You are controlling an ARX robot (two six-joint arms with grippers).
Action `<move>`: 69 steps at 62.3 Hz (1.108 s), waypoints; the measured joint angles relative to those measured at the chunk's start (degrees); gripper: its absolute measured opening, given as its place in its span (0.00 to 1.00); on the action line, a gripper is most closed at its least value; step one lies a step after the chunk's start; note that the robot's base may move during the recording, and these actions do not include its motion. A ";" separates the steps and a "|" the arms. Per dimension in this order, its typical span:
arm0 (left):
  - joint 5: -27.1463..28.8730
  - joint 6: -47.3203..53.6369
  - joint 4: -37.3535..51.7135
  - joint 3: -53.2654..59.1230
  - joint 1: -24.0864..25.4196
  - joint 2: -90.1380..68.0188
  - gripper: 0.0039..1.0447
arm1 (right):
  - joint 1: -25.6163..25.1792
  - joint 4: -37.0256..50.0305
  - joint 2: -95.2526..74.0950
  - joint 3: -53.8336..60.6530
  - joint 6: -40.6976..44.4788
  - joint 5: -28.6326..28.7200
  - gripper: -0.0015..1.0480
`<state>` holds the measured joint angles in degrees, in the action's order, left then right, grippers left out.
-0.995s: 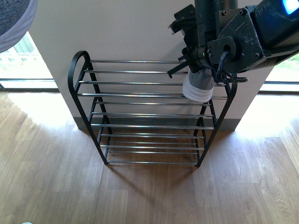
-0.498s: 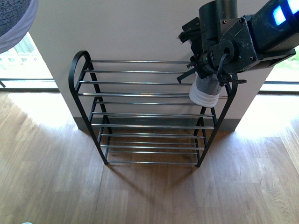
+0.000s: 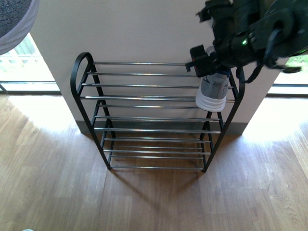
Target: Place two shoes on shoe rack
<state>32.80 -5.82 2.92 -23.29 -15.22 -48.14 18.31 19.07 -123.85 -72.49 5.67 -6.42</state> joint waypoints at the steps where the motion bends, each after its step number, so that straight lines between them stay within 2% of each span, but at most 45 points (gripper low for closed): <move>1: 0.00 0.00 0.00 0.00 0.00 0.00 0.01 | 0.00 -0.31 2.34 1.70 -0.81 1.09 0.76; 7: 0.02 0.00 0.00 0.00 0.00 0.00 0.01 | -0.04 -1.36 13.44 9.70 -4.70 6.54 0.91; 9: 0.02 0.00 0.00 0.00 0.00 0.00 0.01 | -0.09 -2.08 17.33 12.39 -6.03 8.63 0.93; 20: 0.00 0.00 0.00 0.00 0.00 0.00 0.01 | -1.33 -7.54 38.71 25.90 -10.56 19.69 0.91; 26: 0.02 0.00 0.00 0.00 0.00 0.00 0.01 | -3.87 -13.09 53.51 32.61 -11.06 25.77 0.91; 30: 0.00 0.00 0.00 0.00 0.00 0.00 0.01 | -6.54 -17.62 62.42 35.43 -11.10 29.64 0.91; 36: 0.00 0.00 0.00 0.00 0.00 0.00 0.01 | -14.27 -25.57 77.64 39.17 -12.00 40.50 0.91; 39: 0.00 0.00 0.00 0.00 0.00 0.00 0.01 | -17.16 -27.28 81.13 39.74 -12.00 43.67 0.91; 50: 0.00 0.00 0.00 0.00 0.00 0.00 0.01 | -18.43 -27.45 82.44 40.02 -12.00 44.00 0.91; 52: -0.02 0.00 0.00 0.00 0.00 0.00 0.01 | -17.25 -24.68 83.06 41.31 -11.50 40.28 0.88; 53: -0.13 0.00 0.00 0.00 0.00 0.00 0.01 | -16.02 -21.09 83.82 42.86 -10.34 32.48 0.85; 54: -0.17 0.00 0.00 0.00 0.00 0.00 0.01 | -15.34 -19.23 84.28 43.78 -10.16 29.59 0.84; 57: -0.15 0.00 0.00 0.00 0.00 0.00 0.01 | -13.14 -9.99 86.97 48.85 -8.35 15.43 0.74; 61: 0.04 0.00 0.00 0.00 0.00 0.00 0.01 | -13.05 -4.48 89.79 52.92 -7.15 3.65 0.61; 63: 0.04 0.00 0.00 0.00 0.00 0.00 0.01 | -13.92 -3.96 90.66 54.14 -6.99 2.95 0.56; 69: 0.00 0.00 0.00 0.00 0.00 0.00 0.01 | -17.33 -3.30 92.78 57.51 -6.45 6.03 0.40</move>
<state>32.80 -5.82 2.92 -23.29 -15.22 -48.14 0.97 15.77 -31.07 -14.98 -0.78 -0.38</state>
